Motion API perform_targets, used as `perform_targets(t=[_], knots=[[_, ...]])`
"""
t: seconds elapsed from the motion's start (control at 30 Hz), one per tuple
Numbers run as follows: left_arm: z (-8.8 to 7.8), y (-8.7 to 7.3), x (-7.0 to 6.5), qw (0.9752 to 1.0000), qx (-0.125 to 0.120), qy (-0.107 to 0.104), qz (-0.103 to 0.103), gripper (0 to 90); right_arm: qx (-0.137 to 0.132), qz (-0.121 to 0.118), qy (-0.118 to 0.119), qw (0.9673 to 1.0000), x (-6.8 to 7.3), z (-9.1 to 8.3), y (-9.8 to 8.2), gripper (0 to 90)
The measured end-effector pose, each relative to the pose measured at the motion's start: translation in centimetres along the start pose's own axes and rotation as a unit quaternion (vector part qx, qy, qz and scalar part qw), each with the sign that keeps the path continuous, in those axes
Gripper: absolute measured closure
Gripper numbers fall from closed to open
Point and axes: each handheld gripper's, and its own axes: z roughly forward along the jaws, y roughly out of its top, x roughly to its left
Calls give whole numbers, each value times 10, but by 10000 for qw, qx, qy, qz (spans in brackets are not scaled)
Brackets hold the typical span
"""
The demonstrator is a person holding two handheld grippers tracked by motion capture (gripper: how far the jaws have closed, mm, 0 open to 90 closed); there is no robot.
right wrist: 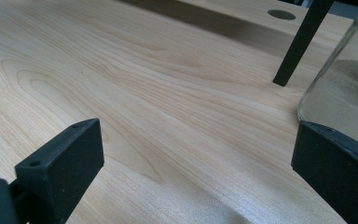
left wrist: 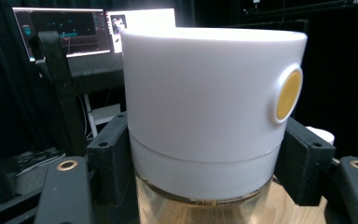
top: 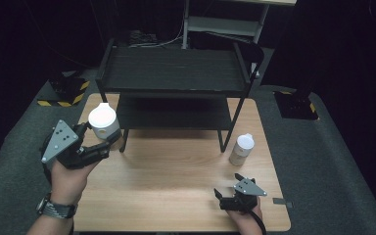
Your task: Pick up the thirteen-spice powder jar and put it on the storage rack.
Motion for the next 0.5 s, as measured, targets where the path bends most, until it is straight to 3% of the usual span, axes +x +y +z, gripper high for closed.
perform_targets(t=[0.5], knots=[[17, 32, 10, 9999, -124, 57, -48, 305, -9, -3, 8, 10000, 0, 0, 0, 20]])
